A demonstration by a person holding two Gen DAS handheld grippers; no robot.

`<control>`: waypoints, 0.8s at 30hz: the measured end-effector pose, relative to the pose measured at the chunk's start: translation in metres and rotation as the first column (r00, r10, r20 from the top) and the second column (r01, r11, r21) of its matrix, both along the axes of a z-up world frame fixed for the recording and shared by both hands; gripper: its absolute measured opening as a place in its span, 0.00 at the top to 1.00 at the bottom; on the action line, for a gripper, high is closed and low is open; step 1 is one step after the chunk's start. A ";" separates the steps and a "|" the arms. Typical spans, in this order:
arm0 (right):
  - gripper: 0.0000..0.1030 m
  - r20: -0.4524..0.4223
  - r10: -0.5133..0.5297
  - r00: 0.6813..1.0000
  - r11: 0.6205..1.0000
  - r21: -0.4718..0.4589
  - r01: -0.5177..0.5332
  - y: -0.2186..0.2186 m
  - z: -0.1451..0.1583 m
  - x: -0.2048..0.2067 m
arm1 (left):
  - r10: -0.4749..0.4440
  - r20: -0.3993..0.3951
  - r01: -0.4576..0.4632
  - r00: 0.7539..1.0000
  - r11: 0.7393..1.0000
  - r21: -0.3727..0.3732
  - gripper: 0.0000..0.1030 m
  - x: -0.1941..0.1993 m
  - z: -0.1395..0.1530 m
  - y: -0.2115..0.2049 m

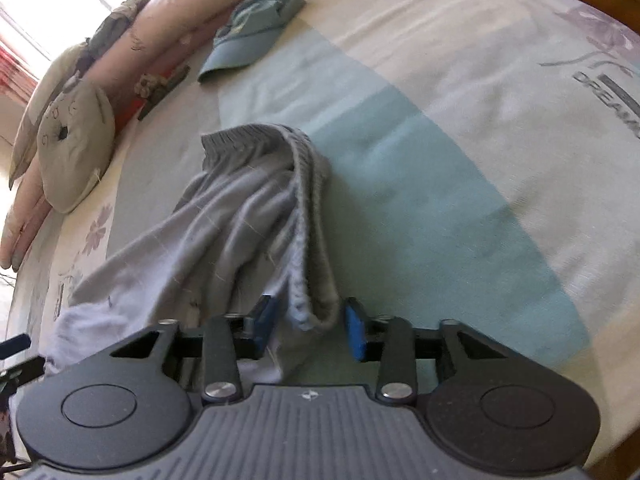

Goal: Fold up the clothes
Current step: 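Lift the waistband with the right tool and pull it across the bed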

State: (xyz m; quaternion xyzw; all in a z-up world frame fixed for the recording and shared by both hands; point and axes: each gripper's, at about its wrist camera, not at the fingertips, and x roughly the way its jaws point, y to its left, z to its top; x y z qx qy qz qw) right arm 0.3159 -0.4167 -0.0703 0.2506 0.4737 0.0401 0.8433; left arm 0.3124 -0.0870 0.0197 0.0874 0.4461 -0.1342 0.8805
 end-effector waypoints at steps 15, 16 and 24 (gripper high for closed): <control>0.84 -0.055 -0.036 0.998 0.975 -0.223 0.023 -0.030 0.030 -0.027 | -0.001 0.008 0.001 1.000 1.000 -0.020 0.01 0.002 -0.001 0.007; 0.82 -0.046 -0.029 0.999 0.974 -0.225 0.018 -0.028 0.034 -0.027 | 0.000 0.011 0.000 1.000 1.000 -0.020 0.01 0.002 -0.001 0.007; 0.59 0.096 0.145 0.985 0.967 -0.225 -0.120 0.017 0.066 0.005 | 0.035 0.015 -0.035 0.999 0.999 -0.016 0.01 0.003 0.001 0.010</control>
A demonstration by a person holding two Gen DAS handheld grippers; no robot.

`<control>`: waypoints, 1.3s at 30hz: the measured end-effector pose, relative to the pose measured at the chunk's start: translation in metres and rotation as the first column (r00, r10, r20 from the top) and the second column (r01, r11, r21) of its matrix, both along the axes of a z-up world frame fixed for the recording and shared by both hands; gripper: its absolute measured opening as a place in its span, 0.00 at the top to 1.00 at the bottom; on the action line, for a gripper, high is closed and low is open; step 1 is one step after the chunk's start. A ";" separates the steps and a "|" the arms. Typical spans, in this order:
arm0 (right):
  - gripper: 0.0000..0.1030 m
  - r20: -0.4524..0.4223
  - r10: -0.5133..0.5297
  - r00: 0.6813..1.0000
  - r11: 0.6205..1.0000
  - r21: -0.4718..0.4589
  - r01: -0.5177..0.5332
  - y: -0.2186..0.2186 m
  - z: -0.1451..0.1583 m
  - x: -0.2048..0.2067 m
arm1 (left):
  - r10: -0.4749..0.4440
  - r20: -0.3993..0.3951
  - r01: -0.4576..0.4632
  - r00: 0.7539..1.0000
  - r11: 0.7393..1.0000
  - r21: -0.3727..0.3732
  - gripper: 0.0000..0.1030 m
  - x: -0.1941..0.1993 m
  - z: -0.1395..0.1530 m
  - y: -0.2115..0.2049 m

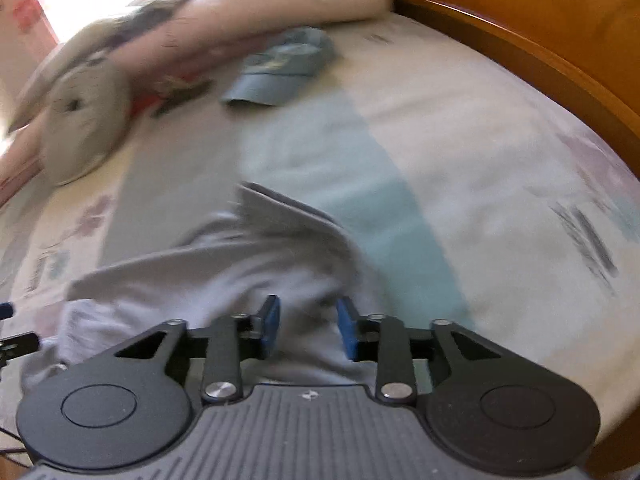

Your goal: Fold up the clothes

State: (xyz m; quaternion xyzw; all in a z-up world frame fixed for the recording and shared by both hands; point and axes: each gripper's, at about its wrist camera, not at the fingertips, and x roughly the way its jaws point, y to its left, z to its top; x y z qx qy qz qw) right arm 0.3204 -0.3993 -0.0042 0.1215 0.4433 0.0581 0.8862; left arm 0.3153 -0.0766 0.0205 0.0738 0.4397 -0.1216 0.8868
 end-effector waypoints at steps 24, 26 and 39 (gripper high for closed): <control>0.00 -0.014 0.305 0.952 0.952 0.014 -0.305 0.057 -0.060 0.016 | 0.058 -0.067 -0.057 0.996 0.998 0.009 0.01 -0.003 -0.020 0.004; 0.00 0.002 0.330 0.944 0.944 -0.005 -0.330 0.058 -0.049 0.021 | 0.060 -0.058 -0.059 0.997 0.998 0.015 0.01 -0.003 -0.018 0.004; 0.20 0.062 0.635 0.770 0.747 -0.307 -0.590 0.072 0.011 0.126 | 0.128 -0.024 -0.127 0.991 0.991 0.027 0.01 -0.010 -0.012 0.004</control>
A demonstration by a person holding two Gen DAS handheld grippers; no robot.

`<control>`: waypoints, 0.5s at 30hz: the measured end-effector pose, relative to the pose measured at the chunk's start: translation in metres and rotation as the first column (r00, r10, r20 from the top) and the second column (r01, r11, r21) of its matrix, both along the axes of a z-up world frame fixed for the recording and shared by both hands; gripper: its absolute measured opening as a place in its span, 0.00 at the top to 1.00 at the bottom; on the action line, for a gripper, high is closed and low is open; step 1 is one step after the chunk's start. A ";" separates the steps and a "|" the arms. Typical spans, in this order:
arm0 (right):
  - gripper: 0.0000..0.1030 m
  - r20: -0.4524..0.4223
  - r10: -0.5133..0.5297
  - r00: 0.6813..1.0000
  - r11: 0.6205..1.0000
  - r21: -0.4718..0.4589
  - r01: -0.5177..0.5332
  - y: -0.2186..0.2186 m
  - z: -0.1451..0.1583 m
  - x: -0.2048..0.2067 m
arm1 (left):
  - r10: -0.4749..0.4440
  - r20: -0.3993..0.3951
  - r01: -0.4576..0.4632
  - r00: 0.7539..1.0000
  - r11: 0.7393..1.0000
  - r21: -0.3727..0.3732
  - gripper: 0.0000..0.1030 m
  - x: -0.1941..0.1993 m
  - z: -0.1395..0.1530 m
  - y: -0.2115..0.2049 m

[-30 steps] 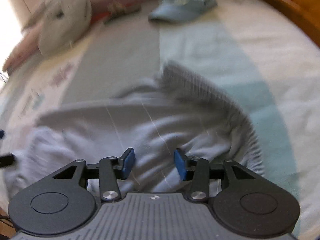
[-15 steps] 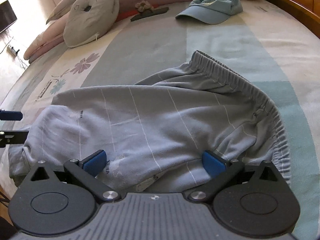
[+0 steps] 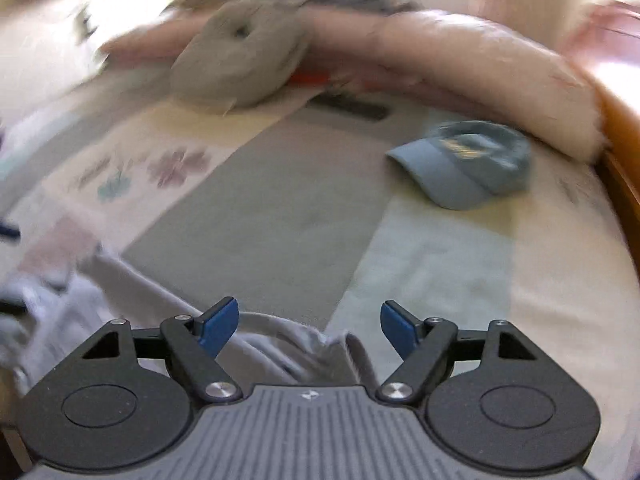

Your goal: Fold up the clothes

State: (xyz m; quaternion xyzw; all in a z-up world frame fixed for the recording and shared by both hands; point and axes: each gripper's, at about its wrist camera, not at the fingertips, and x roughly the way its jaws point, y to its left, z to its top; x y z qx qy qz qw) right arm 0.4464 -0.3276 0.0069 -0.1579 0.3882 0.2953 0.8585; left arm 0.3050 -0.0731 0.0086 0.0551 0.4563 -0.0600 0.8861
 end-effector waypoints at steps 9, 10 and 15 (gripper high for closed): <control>0.59 -0.194 0.246 0.950 0.959 -0.093 -0.267 0.022 -0.056 0.045 | 0.068 -0.018 -0.067 0.998 0.997 0.039 0.01 -0.008 0.000 0.003; 0.87 -0.205 0.262 0.943 0.955 -0.083 -0.283 0.023 -0.056 0.044 | 0.074 -0.020 -0.073 0.997 0.996 0.041 0.01 -0.008 0.001 0.003; 0.95 -0.131 0.231 0.964 0.962 -0.119 -0.247 0.024 -0.044 0.045 | 0.082 -0.004 -0.082 0.997 0.995 0.057 0.01 -0.006 0.005 0.003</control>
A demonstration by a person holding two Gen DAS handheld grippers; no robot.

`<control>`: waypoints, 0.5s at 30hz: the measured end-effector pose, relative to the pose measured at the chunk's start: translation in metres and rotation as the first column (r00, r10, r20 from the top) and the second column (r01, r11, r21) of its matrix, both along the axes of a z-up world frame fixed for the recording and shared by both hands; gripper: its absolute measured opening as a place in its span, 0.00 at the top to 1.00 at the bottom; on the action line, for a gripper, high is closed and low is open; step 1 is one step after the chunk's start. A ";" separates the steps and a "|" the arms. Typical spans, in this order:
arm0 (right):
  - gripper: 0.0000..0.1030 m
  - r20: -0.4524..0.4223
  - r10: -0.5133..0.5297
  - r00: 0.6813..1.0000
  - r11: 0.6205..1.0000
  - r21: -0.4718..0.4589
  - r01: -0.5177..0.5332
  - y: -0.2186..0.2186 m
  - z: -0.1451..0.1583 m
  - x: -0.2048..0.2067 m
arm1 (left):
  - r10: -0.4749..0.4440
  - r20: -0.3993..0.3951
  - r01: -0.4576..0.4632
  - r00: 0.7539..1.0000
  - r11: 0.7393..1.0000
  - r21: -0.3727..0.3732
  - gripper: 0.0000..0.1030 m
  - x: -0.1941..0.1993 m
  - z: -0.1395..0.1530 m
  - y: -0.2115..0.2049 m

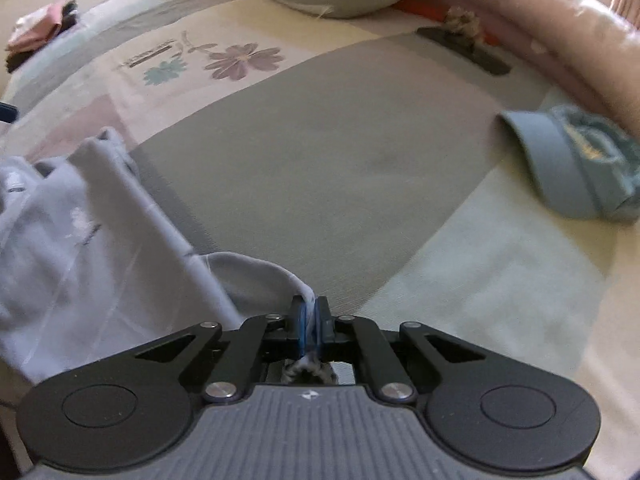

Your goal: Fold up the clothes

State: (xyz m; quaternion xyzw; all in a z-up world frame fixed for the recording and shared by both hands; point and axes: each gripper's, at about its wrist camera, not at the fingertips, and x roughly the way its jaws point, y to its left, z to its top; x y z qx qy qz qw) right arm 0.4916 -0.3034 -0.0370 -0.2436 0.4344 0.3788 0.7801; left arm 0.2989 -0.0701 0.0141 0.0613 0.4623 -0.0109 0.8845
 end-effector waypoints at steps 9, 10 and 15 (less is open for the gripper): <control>0.96 0.139 -0.319 0.937 0.947 0.069 0.312 -0.034 0.017 0.064 | -0.018 0.027 0.017 0.999 0.999 0.039 0.01 0.004 0.007 -0.004; 0.96 0.148 -0.351 0.925 0.936 0.074 0.343 -0.039 0.018 0.072 | -0.016 0.030 0.015 0.999 0.999 0.043 0.01 0.004 0.007 -0.004; 0.94 0.097 -0.489 0.867 0.872 0.088 0.482 -0.063 0.011 0.107 | 0.002 0.034 -0.004 0.999 0.999 0.048 0.01 0.004 0.011 -0.004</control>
